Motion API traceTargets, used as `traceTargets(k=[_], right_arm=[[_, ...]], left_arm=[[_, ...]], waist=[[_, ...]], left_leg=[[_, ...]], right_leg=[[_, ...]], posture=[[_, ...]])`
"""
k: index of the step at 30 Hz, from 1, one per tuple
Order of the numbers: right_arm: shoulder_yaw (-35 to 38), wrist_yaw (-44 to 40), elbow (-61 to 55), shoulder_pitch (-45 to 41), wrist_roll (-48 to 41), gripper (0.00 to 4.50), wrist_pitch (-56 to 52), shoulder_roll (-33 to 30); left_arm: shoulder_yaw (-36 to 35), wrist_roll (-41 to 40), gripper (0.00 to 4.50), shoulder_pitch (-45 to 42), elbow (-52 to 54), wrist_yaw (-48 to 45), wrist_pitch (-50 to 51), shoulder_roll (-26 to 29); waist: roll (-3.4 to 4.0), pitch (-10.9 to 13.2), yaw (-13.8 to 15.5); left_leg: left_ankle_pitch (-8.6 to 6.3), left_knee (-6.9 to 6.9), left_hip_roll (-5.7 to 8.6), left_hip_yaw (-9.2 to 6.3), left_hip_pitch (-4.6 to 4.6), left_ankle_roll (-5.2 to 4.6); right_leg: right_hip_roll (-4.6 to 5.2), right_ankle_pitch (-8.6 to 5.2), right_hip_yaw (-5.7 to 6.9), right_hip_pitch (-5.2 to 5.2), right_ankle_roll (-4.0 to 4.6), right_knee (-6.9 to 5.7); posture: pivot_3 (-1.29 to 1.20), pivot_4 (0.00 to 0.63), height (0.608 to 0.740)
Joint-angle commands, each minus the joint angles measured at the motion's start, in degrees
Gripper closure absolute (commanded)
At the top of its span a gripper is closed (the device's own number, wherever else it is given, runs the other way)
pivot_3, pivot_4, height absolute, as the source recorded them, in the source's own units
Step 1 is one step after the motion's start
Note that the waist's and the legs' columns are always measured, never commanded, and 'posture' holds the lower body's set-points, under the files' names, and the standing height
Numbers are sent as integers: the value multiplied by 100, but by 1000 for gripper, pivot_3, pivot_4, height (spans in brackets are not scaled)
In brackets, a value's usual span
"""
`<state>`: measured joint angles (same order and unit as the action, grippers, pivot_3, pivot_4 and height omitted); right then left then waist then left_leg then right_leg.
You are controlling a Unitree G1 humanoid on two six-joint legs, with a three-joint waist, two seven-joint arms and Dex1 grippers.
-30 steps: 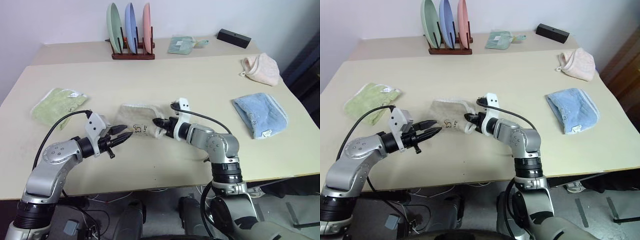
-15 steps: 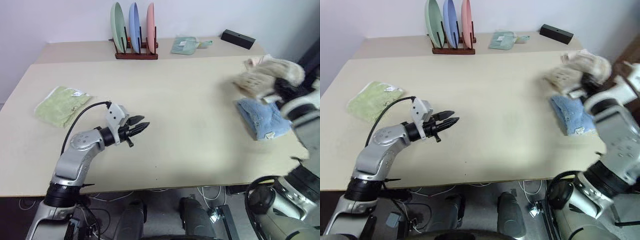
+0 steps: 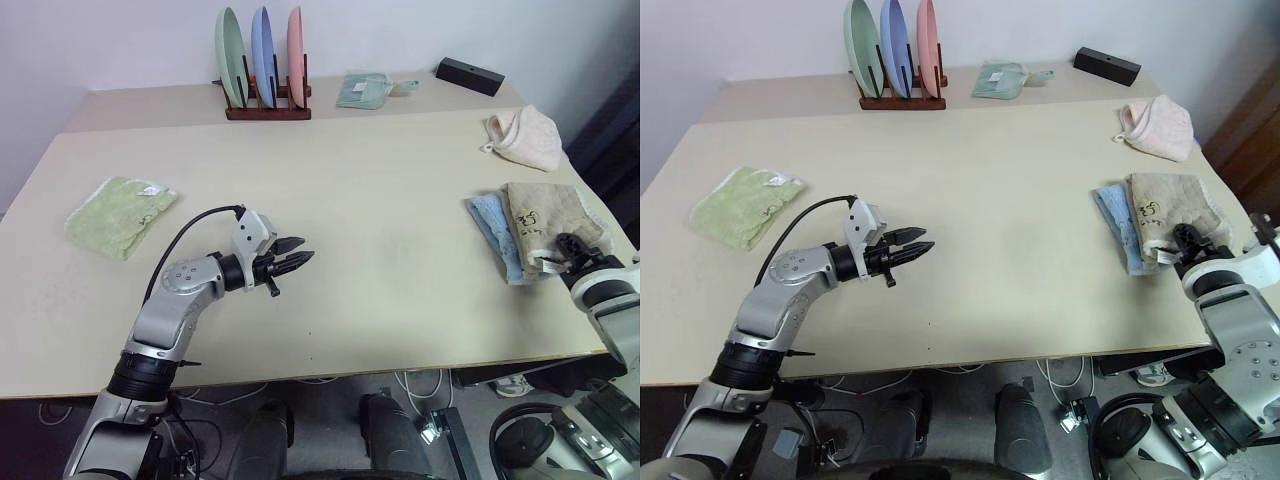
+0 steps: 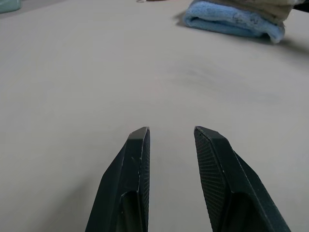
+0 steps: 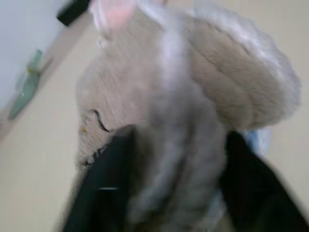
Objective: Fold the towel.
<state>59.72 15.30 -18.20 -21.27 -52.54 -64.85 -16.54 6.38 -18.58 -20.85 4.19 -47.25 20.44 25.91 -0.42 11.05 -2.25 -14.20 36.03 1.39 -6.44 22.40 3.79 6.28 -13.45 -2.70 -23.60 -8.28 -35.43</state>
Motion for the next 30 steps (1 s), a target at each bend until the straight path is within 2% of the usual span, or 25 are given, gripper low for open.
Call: traceTargets(k=[1,6,12,15,18,23,30], right_arm=[[-266,-168,-418,147,244,54,638,-460],[-1145,-607,-703,832,1400,54,1522,-1374],[-2158,-1168,-663,1387,2470,54,2049,-2242],[-2848,-1897,-936,1279,2444,54,2301,-2460],[-3802,-3039,-1325,1457,2540,54,2832,-2801],[-4774,-3943,-1228,1366,2634,54,3189,-2784],[-5240,-4594,-326,955,2835,54,3627,-2575]], left_arm=[[-69,14,3068,26,173,47,-134,-31],[-240,205,3068,-162,-312,350,-388,-159],[-592,675,3068,-486,-1308,884,-1148,-25],[-803,807,3068,-611,-1719,1070,-1467,106],[-945,829,3068,-573,-1864,1090,-1611,260],[-1070,767,3068,-99,-1566,881,-1605,595],[-1234,469,3068,715,-511,900,-1101,608]], waist=[[0,0,1],[0,-1,19],[-1,-1,-25],[-1,-1,-33],[-2,0,-18],[-16,4,6],[-20,7,113]], left_leg=[[0,0,0,0,0,0],[0,2,1,0,2,0],[0,1,0,1,-1,0],[0,1,0,0,-2,0],[0,0,-1,-2,-2,0],[0,2,0,-5,2,1],[0,7,-1,-5,2,1]], right_leg=[[0,0,0,0,0,1],[0,0,0,4,-2,9],[-2,0,0,4,-2,9],[-2,0,0,3,-2,8],[-3,-1,1,3,-3,9],[-2,-1,4,9,-6,20],[-1,1,5,9,-1,20]], posture=[[0,150,740],[0,150,740],[0,150,740],[0,150,740],[0,150,740],[0,150,740],[0,150,740]])
